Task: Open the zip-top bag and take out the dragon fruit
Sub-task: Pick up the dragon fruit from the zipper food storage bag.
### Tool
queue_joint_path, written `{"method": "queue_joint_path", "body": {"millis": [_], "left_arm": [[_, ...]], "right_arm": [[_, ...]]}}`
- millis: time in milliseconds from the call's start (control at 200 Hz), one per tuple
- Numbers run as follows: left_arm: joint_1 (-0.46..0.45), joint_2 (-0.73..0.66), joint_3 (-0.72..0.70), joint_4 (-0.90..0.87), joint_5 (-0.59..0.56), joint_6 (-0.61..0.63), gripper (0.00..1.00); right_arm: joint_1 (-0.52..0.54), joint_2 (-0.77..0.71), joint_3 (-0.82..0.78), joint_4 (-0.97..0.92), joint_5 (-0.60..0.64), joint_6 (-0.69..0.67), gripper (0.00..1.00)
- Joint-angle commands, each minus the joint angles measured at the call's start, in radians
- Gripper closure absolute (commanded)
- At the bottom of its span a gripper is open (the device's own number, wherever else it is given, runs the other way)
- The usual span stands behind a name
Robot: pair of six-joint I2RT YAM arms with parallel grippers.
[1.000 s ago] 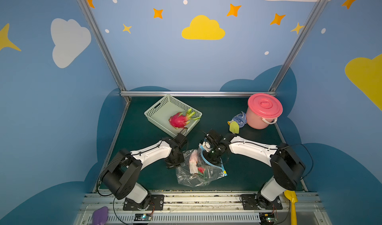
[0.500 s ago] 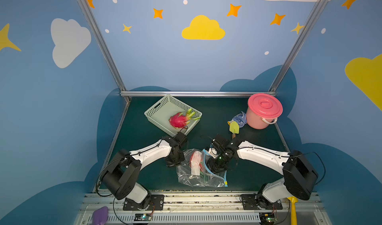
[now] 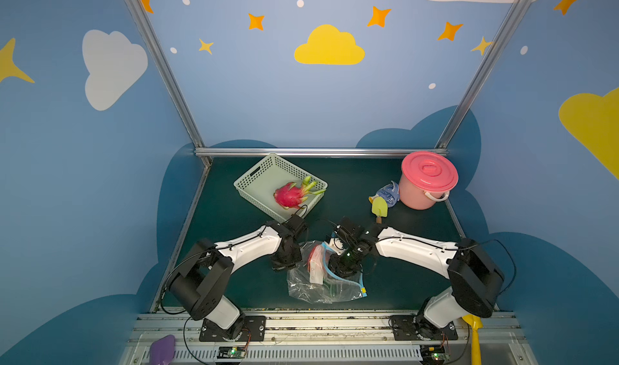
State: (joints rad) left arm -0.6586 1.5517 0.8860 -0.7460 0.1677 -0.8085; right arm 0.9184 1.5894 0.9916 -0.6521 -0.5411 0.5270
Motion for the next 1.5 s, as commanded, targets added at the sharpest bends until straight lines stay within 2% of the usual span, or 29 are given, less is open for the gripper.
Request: {"method": "queue_joint_path", "body": {"millis": [0,315,416,576,836,1101,1216,1367,1457,1467,1497], "left_arm": [[-0.007,0.005,0.002,-0.001,0.007,-0.009,0.97],[-0.018,0.009,-0.005,0.005,0.009,-0.017,0.97],[-0.018,0.01,-0.003,0.002,0.007,-0.018,0.97],[-0.018,0.017,0.011,-0.014,-0.012,-0.011,0.97],[-0.014,0.051,0.048,-0.107,-0.106,0.01,0.97],[0.005,0.097,0.054,-0.133,-0.154,0.042,0.97],[0.02,0.103,0.057,-0.131,-0.154,0.055,0.97],[0.022,0.122,0.068,-0.111,-0.129,0.071,0.97],[0.021,0.087,0.068,-0.057,-0.08,0.075,0.97],[0.02,0.075,0.067,-0.046,-0.071,0.075,0.96],[0.022,0.037,0.06,-0.014,-0.048,0.073,0.86]], "right_arm": [[0.006,0.033,-0.014,0.017,0.009,0.016,0.64],[0.02,0.096,-0.027,0.037,0.009,0.018,0.61],[0.02,0.083,-0.019,0.025,0.037,0.022,0.82],[0.016,0.011,-0.016,-0.037,0.099,0.014,1.0],[-0.066,-0.201,-0.031,-0.209,0.204,-0.003,1.0],[-0.22,-0.396,-0.027,-0.316,0.168,-0.037,1.0],[-0.277,-0.485,-0.048,-0.268,0.08,-0.067,1.0],[-0.302,-0.609,-0.09,-0.173,0.066,-0.048,1.0],[-0.312,-0.633,-0.106,-0.15,0.077,-0.054,1.0],[-0.313,-0.629,-0.106,-0.149,0.075,-0.058,1.0],[-0.316,-0.619,-0.107,-0.148,0.065,-0.065,1.0]]}}
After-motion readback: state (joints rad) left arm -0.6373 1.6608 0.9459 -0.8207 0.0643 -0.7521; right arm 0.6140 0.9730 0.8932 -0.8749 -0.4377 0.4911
